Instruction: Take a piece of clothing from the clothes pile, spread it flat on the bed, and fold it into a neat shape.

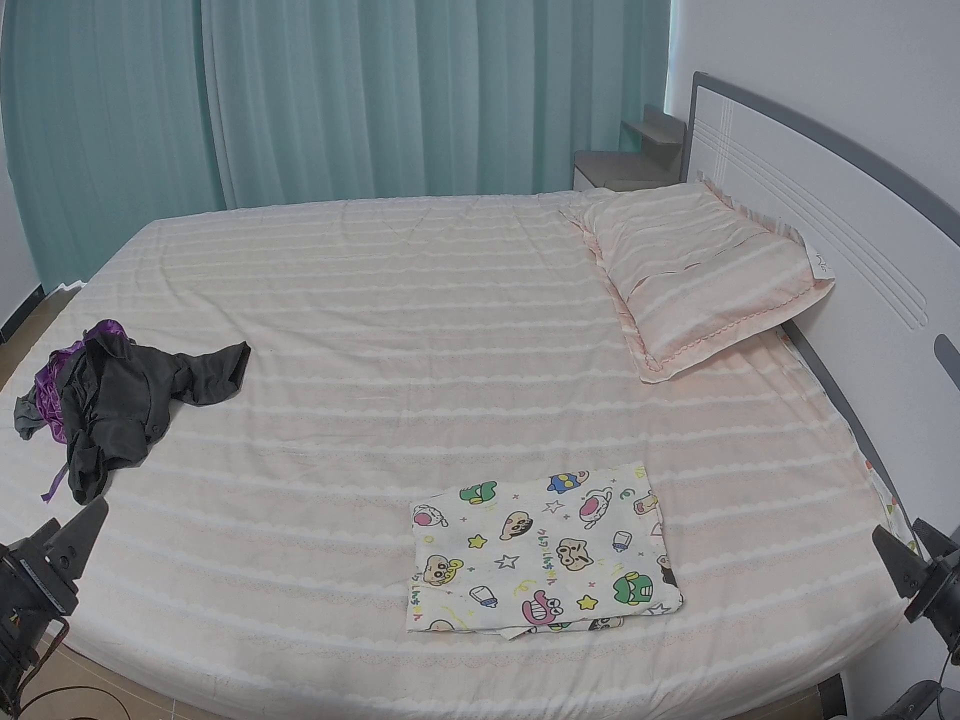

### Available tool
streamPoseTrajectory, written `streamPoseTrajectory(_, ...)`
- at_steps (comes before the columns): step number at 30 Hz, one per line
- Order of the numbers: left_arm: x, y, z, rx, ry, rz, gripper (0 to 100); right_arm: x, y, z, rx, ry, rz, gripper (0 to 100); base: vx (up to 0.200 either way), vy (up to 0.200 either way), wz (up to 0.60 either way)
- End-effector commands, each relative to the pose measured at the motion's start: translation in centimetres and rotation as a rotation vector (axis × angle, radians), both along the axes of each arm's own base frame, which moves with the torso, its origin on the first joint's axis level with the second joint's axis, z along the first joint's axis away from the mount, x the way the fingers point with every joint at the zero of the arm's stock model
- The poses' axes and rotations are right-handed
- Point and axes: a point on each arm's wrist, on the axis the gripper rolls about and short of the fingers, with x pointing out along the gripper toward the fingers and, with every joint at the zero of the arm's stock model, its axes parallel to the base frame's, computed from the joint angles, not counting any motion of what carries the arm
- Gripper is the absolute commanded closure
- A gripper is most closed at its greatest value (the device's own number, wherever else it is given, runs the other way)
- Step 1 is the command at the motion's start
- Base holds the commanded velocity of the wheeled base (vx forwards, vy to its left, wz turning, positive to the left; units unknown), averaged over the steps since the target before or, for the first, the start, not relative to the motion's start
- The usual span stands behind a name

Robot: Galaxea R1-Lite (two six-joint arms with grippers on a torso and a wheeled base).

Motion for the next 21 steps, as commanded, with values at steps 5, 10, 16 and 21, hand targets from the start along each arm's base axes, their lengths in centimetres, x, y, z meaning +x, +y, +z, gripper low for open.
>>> streamPoseTrajectory(5,-3.9,1.9,-0.8,0.092,-0.079,0.115,0,-3.7,-0.5,-1.4,-0.121,-0.122,0.014,0,0.0,0.0,0.0)
streamPoseTrajectory(10,-5.2,2.3,-1.6,0.166,-0.071,0.165,0,-4.6,-0.7,-2.3,-0.139,-0.115,0.014,0,0.0,0.0,0.0)
streamPoseTrajectory(16,-7.1,2.7,-3.1,0.246,-0.055,0.222,0,-5.7,-0.8,-3.5,-0.196,-0.119,-0.001,0,0.0,0.0,0.0)
streamPoseTrajectory(21,-8.2,2.7,-4.7,0.314,-0.033,0.252,0,-6.1,-0.7,-3.6,-0.242,-0.143,-0.044,0,0.0,0.0,0.0)
